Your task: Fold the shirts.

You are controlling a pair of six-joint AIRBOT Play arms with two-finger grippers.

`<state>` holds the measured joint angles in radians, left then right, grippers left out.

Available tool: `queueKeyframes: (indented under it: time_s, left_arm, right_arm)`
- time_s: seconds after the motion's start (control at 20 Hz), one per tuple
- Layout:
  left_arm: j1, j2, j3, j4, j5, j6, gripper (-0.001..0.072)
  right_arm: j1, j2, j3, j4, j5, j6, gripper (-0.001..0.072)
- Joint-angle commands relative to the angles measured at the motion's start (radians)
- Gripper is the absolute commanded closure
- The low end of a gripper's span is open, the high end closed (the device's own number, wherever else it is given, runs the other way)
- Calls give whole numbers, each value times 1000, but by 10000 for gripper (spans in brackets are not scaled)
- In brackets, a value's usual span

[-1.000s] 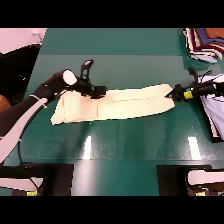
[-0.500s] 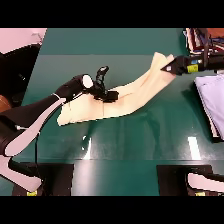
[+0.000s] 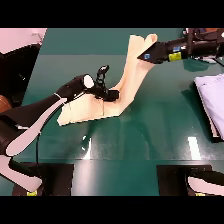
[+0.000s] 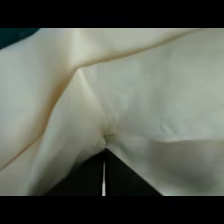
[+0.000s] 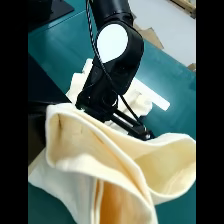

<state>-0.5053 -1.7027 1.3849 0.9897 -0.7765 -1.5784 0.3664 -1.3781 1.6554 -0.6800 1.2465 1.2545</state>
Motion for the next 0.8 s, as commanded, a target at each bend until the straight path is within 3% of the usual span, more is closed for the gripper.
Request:
queueKeyframes:
  time_s: [0.0, 0.25, 0.35, 0.5, 0.55, 0.6, 0.65, 0.7, 0.75]
  left_arm:
    - [57, 68, 10, 16, -18, 1, 684]
    - [305, 353, 13, 195, -90, 17, 683]
    - [404, 471, 13, 290, -108, 17, 684]
    - [524, 591, 13, 344, -135, 18, 683]
    - [554, 614, 13, 344, -149, 18, 683]
    - [581, 628, 13, 343, -165, 18, 683]
    - [599, 635, 13, 343, -182, 18, 683]
    - [611, 637, 13, 343, -201, 19, 683]
    - [618, 637, 12, 343, -222, 25, 683]
  right_arm:
    - [60, -12, 9, 7, -51, 2, 698]
    - [228, -125, 10, 156, -143, -99, 698]
    - [337, -214, 24, 200, -216, -157, 697]
    - [488, -416, 169, 199, -283, -165, 679]
    - [527, -487, 235, 198, -286, -165, 463]
    - [554, -547, 297, 198, -276, -165, 174]
    - [566, -591, 346, 198, -246, -165, 62]
    - [566, -622, 387, 192, -193, -161, 74]
    - [554, -634, 407, 156, -143, -125, 170]
